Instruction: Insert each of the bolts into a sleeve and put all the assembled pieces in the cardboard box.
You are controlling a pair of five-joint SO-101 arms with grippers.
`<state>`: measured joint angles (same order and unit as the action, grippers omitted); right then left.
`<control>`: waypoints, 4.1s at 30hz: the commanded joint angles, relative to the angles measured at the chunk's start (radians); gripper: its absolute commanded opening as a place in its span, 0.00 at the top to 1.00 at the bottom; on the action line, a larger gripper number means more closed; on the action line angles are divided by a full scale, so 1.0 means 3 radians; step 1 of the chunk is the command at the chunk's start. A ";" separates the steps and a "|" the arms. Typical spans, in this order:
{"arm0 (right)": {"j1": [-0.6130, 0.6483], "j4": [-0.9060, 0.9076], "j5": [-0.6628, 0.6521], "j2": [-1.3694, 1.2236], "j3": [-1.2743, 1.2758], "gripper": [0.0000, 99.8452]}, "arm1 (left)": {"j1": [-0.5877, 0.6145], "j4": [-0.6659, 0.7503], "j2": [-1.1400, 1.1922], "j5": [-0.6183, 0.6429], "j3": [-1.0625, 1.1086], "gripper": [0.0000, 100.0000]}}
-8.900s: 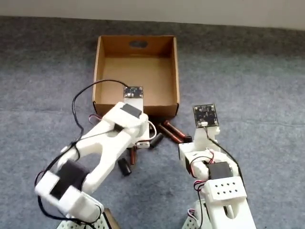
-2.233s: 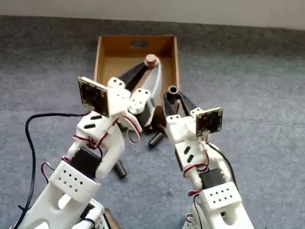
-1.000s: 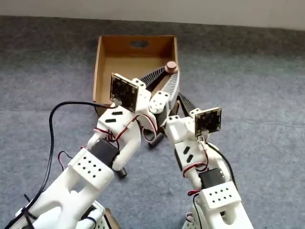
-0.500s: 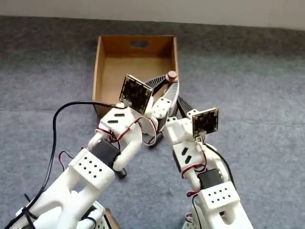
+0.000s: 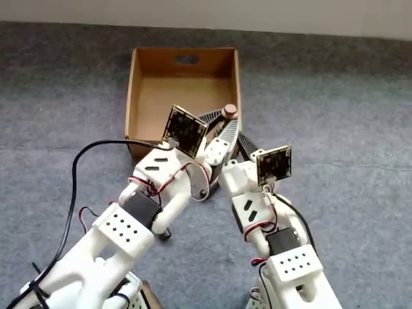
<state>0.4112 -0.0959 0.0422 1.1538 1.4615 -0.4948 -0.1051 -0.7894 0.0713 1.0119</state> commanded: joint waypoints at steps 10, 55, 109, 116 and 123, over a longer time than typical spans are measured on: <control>-0.0130 -0.0069 -0.0015 0.0064 -0.0084 0.99 | 0.0136 -0.0036 -0.0785 -0.0026 0.0412 0.91; -0.0130 0.2120 0.0332 -0.4171 -0.4805 0.99 | 0.1624 -0.1279 -0.0780 -0.0619 0.1297 0.98; -0.0171 0.4979 0.0348 -0.7577 -0.9178 0.99 | 0.1644 -0.1263 -0.0800 -0.0619 0.1322 0.98; -0.0115 0.4974 0.0348 -0.7557 -0.9183 0.87 | 0.1644 -0.1263 -0.0806 -0.0619 0.1322 0.98; -0.0115 0.5132 0.0332 -0.7552 -0.9884 0.88 | 0.1649 -0.1263 -0.0806 -0.0624 0.1327 0.98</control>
<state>0.3698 1.4200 0.1358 -1.1385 -1.3633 0.0069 -0.5040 -1.0104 -0.1250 1.4124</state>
